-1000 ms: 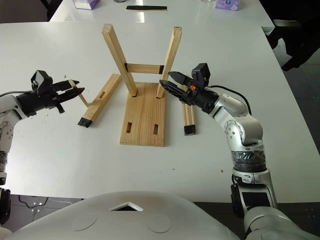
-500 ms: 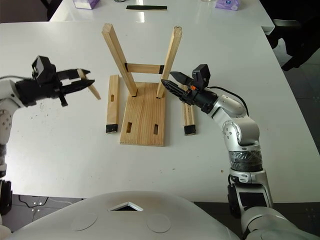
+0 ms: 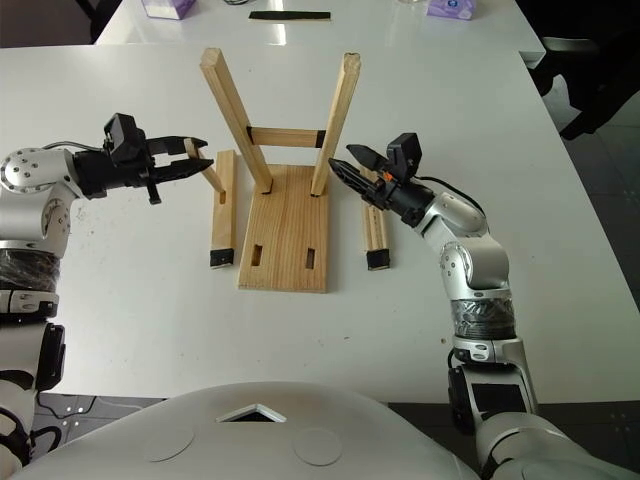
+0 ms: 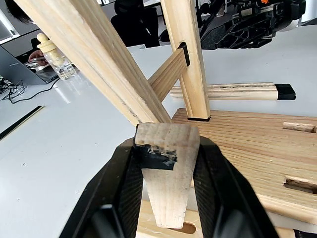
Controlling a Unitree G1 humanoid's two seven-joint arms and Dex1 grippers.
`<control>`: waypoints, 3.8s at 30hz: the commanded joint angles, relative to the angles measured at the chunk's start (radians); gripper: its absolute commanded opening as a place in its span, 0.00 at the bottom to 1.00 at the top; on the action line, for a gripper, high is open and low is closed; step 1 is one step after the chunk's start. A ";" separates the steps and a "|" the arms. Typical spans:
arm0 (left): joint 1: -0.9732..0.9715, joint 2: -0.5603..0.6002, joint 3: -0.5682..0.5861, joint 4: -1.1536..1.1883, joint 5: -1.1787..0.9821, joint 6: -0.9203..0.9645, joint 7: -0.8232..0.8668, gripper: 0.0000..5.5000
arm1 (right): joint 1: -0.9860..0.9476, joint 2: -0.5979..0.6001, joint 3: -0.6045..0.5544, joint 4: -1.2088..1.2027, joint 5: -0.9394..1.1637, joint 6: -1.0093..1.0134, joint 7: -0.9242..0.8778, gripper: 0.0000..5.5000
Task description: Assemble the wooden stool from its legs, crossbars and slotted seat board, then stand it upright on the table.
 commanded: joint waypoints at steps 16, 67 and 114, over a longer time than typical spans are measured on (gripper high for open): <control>0.016 -0.006 -0.040 0.074 0.035 -0.030 -0.105 0.24 | -0.001 0.002 -0.015 0.018 -0.005 0.003 0.009 0.45; 0.388 0.147 0.324 -0.513 -0.253 0.496 0.163 0.43 | 0.151 0.080 -0.051 -0.028 -0.031 -0.017 -0.134 0.45; 0.261 -0.682 0.122 -0.670 0.074 0.325 1.355 0.43 | 0.093 0.132 -0.029 0.044 -0.062 -0.025 -0.177 0.45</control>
